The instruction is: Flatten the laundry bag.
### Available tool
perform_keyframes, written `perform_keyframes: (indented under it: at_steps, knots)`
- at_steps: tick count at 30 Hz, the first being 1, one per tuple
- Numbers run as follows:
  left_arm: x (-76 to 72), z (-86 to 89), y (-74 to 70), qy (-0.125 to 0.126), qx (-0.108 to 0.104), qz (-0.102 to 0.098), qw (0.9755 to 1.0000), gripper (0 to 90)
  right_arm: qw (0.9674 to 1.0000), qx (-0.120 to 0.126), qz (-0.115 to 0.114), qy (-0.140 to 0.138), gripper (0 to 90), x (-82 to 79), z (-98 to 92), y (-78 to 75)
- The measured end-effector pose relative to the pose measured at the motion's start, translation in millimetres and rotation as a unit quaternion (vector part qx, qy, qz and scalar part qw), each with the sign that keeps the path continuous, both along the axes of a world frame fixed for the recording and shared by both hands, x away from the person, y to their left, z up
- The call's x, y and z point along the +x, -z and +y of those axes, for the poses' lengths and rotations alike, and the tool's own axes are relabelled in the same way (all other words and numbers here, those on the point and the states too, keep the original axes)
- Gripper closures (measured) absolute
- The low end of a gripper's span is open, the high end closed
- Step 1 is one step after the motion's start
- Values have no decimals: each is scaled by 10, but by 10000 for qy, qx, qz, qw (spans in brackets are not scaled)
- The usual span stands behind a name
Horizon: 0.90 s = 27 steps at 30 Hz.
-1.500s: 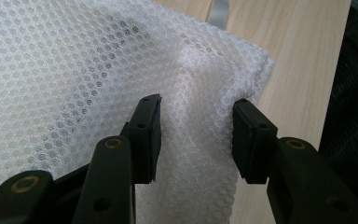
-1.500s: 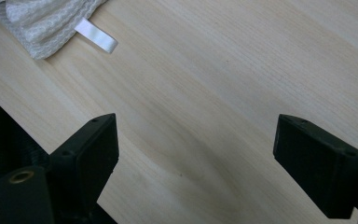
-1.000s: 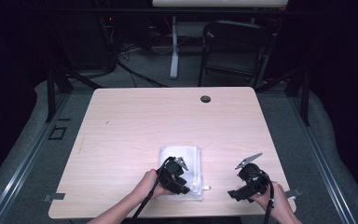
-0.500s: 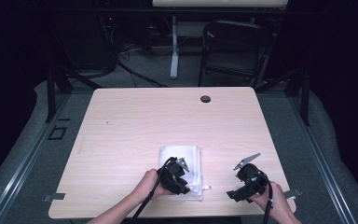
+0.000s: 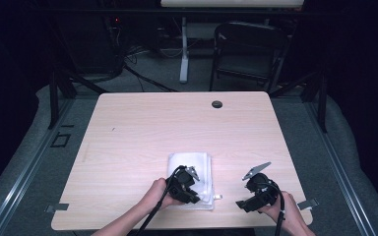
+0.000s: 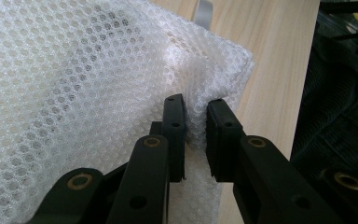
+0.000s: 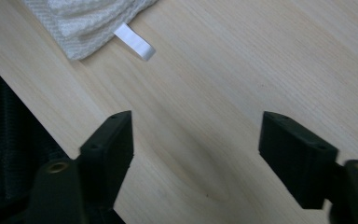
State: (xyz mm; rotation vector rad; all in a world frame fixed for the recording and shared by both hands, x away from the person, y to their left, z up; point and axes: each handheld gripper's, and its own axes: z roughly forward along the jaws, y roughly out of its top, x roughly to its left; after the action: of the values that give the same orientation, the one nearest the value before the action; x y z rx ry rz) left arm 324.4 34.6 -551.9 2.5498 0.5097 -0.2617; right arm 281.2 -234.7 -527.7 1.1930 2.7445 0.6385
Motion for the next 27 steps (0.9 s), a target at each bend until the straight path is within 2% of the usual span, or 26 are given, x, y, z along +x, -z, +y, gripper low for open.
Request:
perform_keyframes:
  at_steps: [1,2,3,4,5,7,10,11,14,20,22,24,27]
  knots:
    - [2,2,3,1,-12,20,10000,793,10000,-39,-23,-14,328,5,13,-5]
    - [3,2,3,-2,-14,19,10000,793,10000,49,-47,-13,394,2,39,-4]
    - [-1,1,3,-17,-11,-4,10000,793,9999,-26,-85,-56,470,2,63,-12]
    - [-6,-2,2,-19,3,-10,10000,793,9998,95,-165,55,544,-14,107,2]
    - [-11,-5,-2,-16,15,-26,10000,792,9999,5,-130,-92,602,-9,140,-16]
    - [-24,-9,-4,-12,25,-80,10000,790,9995,18,-201,-253,718,-23,237,-28]
    - [-32,-9,1,58,20,-125,9999,783,9988,75,-261,-413,831,-18,388,-22]
    - [-33,-7,4,56,9,-140,9999,783,9986,26,-220,-471,856,-9,433,-12]
    - [-31,-1,5,78,6,-120,9999,781,9979,-48,-117,-642,898,17,558,43]
    - [-44,-13,7,184,-4,-173,9997,750,9950,-95,-37,-990,900,63,830,109]
    - [-61,-23,7,203,-2,-226,9995,728,9948,-157,-12,-1006,900,82,894,130]
    - [-66,-29,-4,333,69,-321,9989,696,9951,-183,18,-974,900,109,930,158]
    - [-81,-48,-1,364,42,-310,9988,627,9954,-45,23,-954,900,142,934,170]
